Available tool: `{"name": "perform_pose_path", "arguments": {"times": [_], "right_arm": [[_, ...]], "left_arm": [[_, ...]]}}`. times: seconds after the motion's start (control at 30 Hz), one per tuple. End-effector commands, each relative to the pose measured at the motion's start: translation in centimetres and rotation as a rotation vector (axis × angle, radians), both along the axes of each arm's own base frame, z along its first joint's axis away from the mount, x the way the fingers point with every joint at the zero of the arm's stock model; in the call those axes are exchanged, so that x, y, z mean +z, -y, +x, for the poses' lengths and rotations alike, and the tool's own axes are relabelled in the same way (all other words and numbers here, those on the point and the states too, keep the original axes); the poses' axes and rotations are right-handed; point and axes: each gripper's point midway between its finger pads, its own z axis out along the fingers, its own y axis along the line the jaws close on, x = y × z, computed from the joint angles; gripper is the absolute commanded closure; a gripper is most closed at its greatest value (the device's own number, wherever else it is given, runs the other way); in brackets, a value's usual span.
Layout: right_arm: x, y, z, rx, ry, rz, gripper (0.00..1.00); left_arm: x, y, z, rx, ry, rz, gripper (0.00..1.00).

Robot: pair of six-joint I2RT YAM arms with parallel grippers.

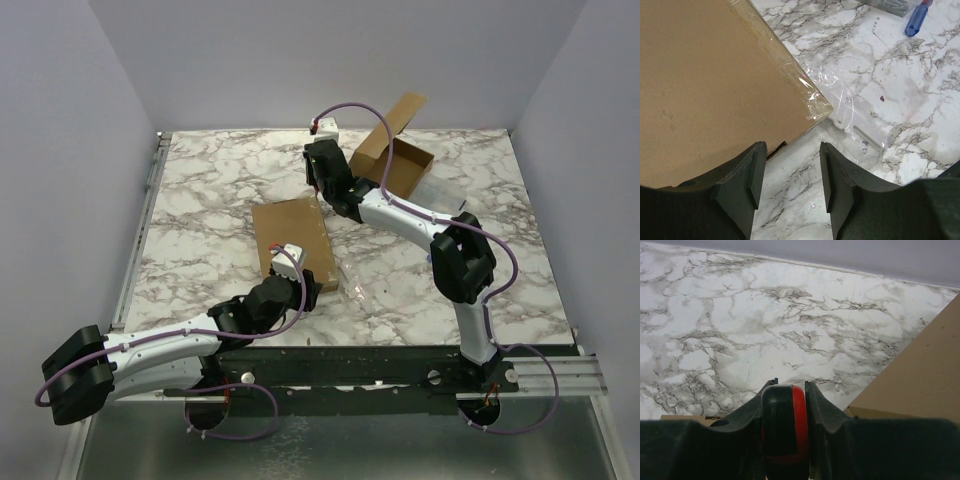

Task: Unpack the express box
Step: Cut the express box at the center of the board.

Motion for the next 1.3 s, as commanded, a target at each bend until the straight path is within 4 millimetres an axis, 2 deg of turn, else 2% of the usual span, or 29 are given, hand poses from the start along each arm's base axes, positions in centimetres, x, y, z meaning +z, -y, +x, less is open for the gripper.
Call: {"name": "perform_pose_path", "arguments": {"times": [0.0,0.17,0.23,0.7,0.93,1.13,1.2,1.27], "right_arm": [[0.2,-0.2,0.2,-0.015,0.013,-0.009,1.0],[3.0,0.2,-0.2,-0.024,0.069,-0.017,1.0],[3.5,0.2,-0.3,-0.021,0.078,-0.011,1.0],[-0.4,-0.3,0.0,-0.019,0.018,-0.048,1.0],[-2.2,0.4,-0.4,-0.032,-0.012,-0.092,1.0],[-3.2,0.6,-1.8,-0.007,-0.072,-0.077,1.0],[-3.1,0.1,-2.0,0.009,-0.086,-0.055,1.0],[-3.2,-0.2,-2.0,0.018,-0.099,-0.046,1.0]], "left_arm": [[-0.2,-0.3,0.0,-0.001,0.007,-0.002,0.47],[-0.4,-0.2,0.0,-0.002,0.005,0.004,0.47],[-0.4,-0.1,0.0,-0.004,0.004,0.002,0.47],[-0.3,-0.2,0.0,-0.007,0.009,0.002,0.48],[-0.7,0.3,0.0,-0.02,-0.007,0.028,0.48],[-0.6,1.9,-0.7,-0.087,-0.032,-0.017,0.49],[-0.6,2.9,-1.3,-0.149,-0.044,-0.03,0.51],[-1.1,3.4,-1.7,-0.176,-0.059,-0.026,0.57]]}}
